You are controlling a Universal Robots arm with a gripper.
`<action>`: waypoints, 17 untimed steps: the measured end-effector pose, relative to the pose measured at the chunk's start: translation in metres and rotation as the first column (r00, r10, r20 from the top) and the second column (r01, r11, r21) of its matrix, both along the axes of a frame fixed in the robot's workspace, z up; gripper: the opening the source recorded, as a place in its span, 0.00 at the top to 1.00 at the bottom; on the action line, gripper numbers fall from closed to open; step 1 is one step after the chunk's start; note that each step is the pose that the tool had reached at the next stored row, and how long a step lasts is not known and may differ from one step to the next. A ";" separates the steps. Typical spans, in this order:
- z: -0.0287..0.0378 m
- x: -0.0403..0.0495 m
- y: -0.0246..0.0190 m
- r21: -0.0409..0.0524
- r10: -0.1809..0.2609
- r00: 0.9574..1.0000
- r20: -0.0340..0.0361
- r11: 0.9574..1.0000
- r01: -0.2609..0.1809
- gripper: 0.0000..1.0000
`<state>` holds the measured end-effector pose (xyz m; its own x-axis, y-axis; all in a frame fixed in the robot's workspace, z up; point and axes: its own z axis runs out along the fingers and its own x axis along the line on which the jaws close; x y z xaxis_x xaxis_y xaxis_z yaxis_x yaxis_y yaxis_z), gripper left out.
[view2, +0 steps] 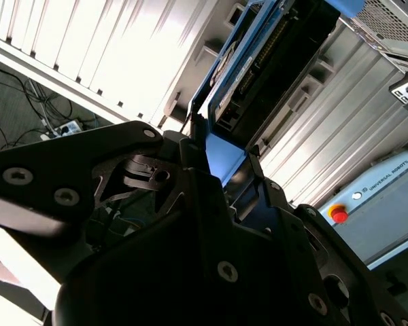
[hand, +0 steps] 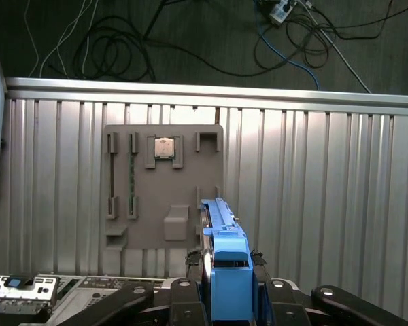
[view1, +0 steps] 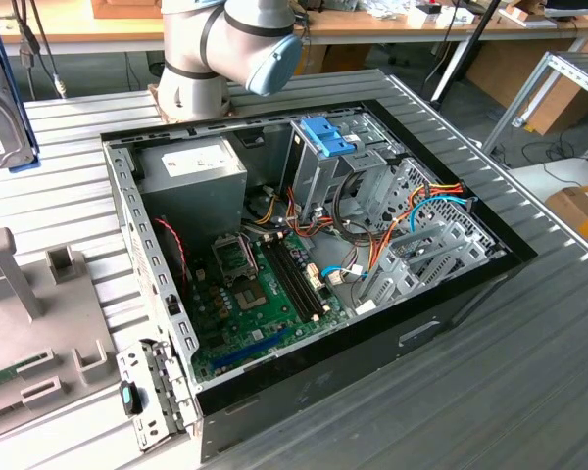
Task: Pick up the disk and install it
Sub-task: 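Pick up the disk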
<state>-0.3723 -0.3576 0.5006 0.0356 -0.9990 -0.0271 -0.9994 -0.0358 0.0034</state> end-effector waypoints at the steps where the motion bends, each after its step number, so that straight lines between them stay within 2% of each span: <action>1: 0.0001 0.0000 0.0000 0.000 0.000 1.000 0.000 1.000 0.000 0.64; 6: 0.0002 0.0019 -0.0001 0.000 0.000 1.000 0.000 1.000 0.000 0.64; 13: 0.0002 0.0210 0.0000 0.000 0.000 1.000 0.000 1.000 0.000 0.64; 17: 0.0001 0.0223 0.0000 0.000 0.000 1.000 0.000 1.000 0.000 0.64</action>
<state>-0.3500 -0.3576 0.5007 0.0357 -0.9990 -0.0272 -0.9994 -0.0358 0.0033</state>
